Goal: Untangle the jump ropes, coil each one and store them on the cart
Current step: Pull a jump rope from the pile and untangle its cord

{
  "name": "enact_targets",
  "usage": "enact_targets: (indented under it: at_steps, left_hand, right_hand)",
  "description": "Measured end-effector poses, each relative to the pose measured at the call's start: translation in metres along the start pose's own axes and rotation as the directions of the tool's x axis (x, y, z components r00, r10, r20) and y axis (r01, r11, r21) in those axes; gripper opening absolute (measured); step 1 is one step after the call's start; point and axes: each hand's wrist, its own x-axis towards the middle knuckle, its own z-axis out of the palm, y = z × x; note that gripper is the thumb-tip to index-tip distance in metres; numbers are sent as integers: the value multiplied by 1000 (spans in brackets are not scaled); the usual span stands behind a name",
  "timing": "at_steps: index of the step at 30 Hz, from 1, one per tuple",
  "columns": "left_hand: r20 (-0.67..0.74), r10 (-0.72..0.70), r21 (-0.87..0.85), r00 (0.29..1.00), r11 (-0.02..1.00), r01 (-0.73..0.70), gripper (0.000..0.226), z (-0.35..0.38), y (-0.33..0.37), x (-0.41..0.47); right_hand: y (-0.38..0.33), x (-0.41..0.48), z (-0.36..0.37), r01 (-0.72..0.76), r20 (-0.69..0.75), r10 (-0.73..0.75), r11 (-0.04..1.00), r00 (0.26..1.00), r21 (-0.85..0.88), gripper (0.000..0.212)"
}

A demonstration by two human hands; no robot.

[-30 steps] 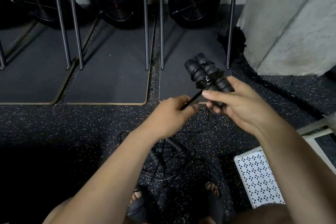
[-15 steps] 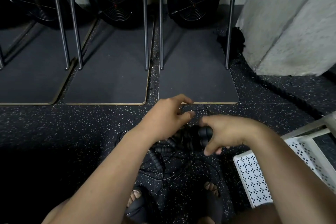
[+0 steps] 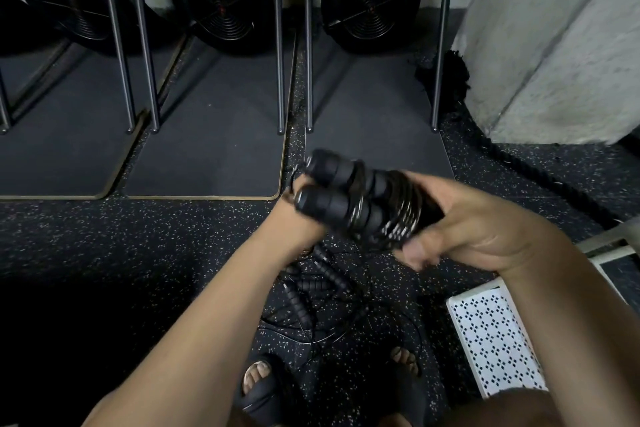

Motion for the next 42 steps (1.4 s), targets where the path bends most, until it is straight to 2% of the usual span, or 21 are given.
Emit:
enact_targets:
  at_steps: [2, 5, 8, 11, 14, 17, 19, 21, 23, 25, 28, 30, 31, 33, 35, 36, 39, 42]
  left_hand:
    - [-67, -30, -48, 997, 998, 27, 43, 4, -1, 11]
    - [-89, -10, -63, 996, 998, 5, 51, 8, 6, 16]
    - [-59, 70, -57, 996, 996, -74, 30, 12, 4, 15]
    - [-57, 64, -10, 996, 998, -64, 16, 14, -1, 18]
    - [-62, 57, 84, 996, 995, -51, 16, 16, 0, 17]
    - [-67, 3, 41, 998, 999, 0, 20, 20, 2, 20]
    - [-88, -66, -5, 994, 998, 66, 21, 22, 6, 20]
    - [-110, -141, -74, 984, 988, 133, 30, 22, 12, 19]
    - [-113, -160, -106, 981, 983, 149, 52, 21, 15, 15]
    - [-118, -133, -93, 984, 988, 122, 69, 22, 14, 13]
    - [-186, -160, -110, 969, 984, 142, 72, 21, 11, 13]
    - [-230, -209, -152, 951, 972, 177, 70, 17, 11, 14]
    - [-243, -222, -180, 944, 967, 181, 68, 14, 11, 14]
    - [-260, -215, -218, 941, 963, 160, 60, 10, 11, 14]
    - [-245, -187, -246, 951, 961, 125, 51, 8, 12, 14]
    - [-225, -178, -263, 958, 958, 116, 49, 9, 14, 13]
    - [-150, -151, -296, 977, 950, 101, 50, 10, 20, 9]
    - [-82, -107, -269, 991, 960, 81, 60, 10, 20, 5]
  right_hand:
    - [3, 4, -5, 70, -111, -64, 996, 992, 48, 56]
    - [7, 10, -9, 146, -268, -115, 984, 956, 98, 60]
    - [11, 16, -9, 160, -436, -89, 979, 895, 127, 58]
    - [12, 21, -7, 140, -564, -69, 987, 823, 84, 50]
    - [18, 28, -5, 68, -678, -57, 998, 733, -10, 45]
    - [28, 36, -5, -60, -779, -104, 982, 618, -179, 41]
    - [33, 41, 0, -233, -804, -189, 897, 563, -374, 43]
    - [34, 45, 10, -388, -794, -292, 750, 533, -536, 45]
    - [35, 49, 22, -440, -751, -387, 631, 535, -639, 45]
    - [35, 53, 31, -454, -709, -440, 554, 552, -698, 42]
    - [39, 59, 42, -427, -621, -445, 464, 645, -776, 47]
    - [37, 60, 49, -368, -582, -418, 488, 698, -792, 44]
    - [36, 59, 50, -329, -580, -392, 543, 715, -773, 39]
    - [31, 58, 48, -196, -594, -329, 735, 734, -649, 22]
    - [26, 56, 44, -23, -650, -247, 926, 719, -377, 8]
    - [25, 55, 41, 46, -678, -189, 974, 710, -223, 13]
    - [22, 51, 29, 130, -650, -6, 981, 760, 143, 46]
    - [19, 43, 21, 55, -527, 92, 965, 845, 257, 56]
